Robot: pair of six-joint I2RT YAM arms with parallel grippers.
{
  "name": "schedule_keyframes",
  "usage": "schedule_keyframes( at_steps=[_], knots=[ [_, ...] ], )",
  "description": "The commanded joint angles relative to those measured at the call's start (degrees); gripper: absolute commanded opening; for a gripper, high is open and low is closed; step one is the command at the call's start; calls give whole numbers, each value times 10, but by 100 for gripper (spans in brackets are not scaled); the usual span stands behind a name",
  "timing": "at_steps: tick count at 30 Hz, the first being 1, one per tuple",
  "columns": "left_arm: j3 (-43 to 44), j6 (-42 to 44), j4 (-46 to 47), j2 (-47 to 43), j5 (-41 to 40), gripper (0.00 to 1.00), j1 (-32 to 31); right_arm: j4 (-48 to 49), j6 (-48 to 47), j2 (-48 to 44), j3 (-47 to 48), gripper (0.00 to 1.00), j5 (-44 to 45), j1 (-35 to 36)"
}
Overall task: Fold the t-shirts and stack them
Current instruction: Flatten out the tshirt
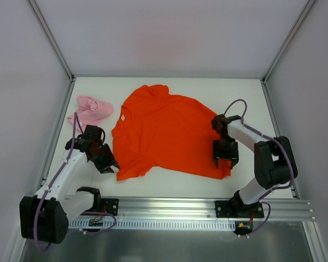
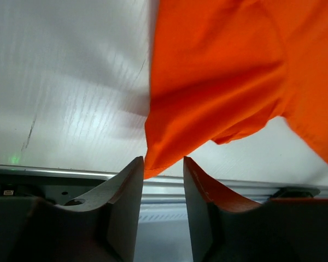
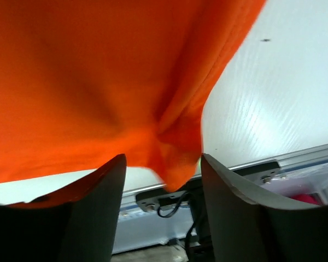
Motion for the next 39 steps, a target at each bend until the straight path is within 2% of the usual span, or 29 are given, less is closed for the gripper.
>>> schedule_keyframes(
  at_steps=[1,3,5,8,10,11,13,17,19,22,25,26,32,39],
  knots=[
    [44,-28,-23,-59,-54,37,-6,-4,14,-65,8,64,22,3],
    [61,-20,-36,-79,-79,40,-6,-5,15,-95,11,74,24,3],
    [73,-18,-60,-95,-98,41,-6,-9,15,-126,15,89,33,3],
    [100,-7,-59,-130,-112,39,-6,-11,18,-160,32,100,47,3],
    [116,2,-43,-136,-96,36,-6,-4,19,-195,42,100,54,3],
    [126,9,-17,-129,-85,31,-6,7,14,-206,55,100,58,3],
    [162,27,2,-107,-64,27,-9,18,4,-219,70,100,54,1],
    [260,90,87,-8,-34,15,-35,62,-49,-197,122,100,37,-11],
    [298,102,101,39,-34,14,-47,77,-63,-166,138,98,16,-40],
    [363,121,128,141,-15,18,-71,135,-84,-142,151,85,-27,-84],
    [432,128,156,255,-3,19,-100,169,-107,-76,189,52,-98,-126],
    [446,127,162,274,0,19,-105,169,-113,-59,202,50,-107,-135],
    [554,141,187,419,0,6,-158,141,-144,66,324,57,-127,-177],
    [641,138,216,541,17,19,-178,148,-132,140,372,57,-167,-237]
  ],
)
